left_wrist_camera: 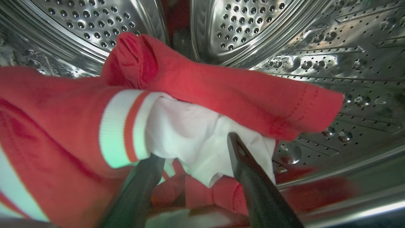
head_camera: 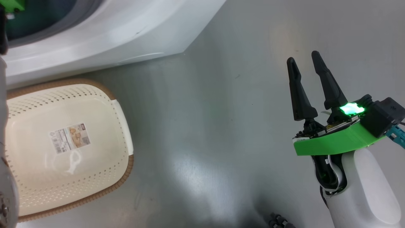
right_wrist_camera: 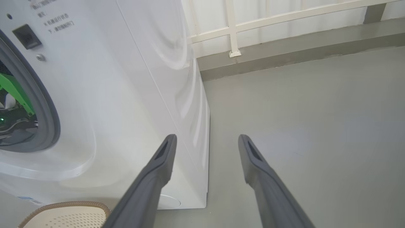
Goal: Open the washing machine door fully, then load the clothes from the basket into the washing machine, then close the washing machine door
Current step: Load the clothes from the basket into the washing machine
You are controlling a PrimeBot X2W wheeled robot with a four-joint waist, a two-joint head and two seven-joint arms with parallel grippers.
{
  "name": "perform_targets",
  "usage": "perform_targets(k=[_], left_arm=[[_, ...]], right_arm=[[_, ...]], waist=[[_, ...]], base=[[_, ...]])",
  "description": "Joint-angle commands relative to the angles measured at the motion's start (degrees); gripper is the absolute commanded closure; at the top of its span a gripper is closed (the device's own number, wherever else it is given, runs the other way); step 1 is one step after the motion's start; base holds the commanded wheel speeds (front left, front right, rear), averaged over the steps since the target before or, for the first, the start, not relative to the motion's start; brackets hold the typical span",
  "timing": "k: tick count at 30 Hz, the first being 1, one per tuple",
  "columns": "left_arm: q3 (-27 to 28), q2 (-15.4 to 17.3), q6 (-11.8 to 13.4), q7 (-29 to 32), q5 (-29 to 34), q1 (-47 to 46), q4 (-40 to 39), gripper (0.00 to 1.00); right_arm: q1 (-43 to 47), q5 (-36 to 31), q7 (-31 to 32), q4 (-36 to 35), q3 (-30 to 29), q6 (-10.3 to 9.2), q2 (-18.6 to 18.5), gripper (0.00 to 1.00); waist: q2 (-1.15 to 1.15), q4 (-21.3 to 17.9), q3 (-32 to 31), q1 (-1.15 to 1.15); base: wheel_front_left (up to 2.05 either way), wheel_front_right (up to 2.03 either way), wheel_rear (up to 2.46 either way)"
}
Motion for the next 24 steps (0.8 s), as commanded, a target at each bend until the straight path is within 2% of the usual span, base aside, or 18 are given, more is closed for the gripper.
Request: perform_targets(k=[1, 14, 24], left_arm=[[0.04, 1.95, -0.21, -0.85, -0.45, 0.31, -0.78, 0.0], [-1.42, -0.32, -1.03, -6.27, -2.49, 6.63, -0.91, 0.0], [-2.16, -0.95, -1.16, -6.82, -3.48, 15.76, -11.5, 0.0]], right_arm=[[0.97, -0.25, -0.26, -1.17, 1.04, 0.09, -0.33, 0.0], [1.86, -0.25, -0.26, -0.45, 1.18, 0.09, -1.84, 0.0], [2.89, -0.09, -0.26, 0.23, 1.43, 0.09, -2.89, 0.0]], waist=[[0.0, 0.73, -0.82, 0.0], [0.0, 4.28, -5.1, 0.0], [0.0, 6.56, -9.06, 0.0]], base=[[0.0, 0.0, 0.0], [0.0, 0.0, 0.0], [0.0, 0.0, 0.0]])
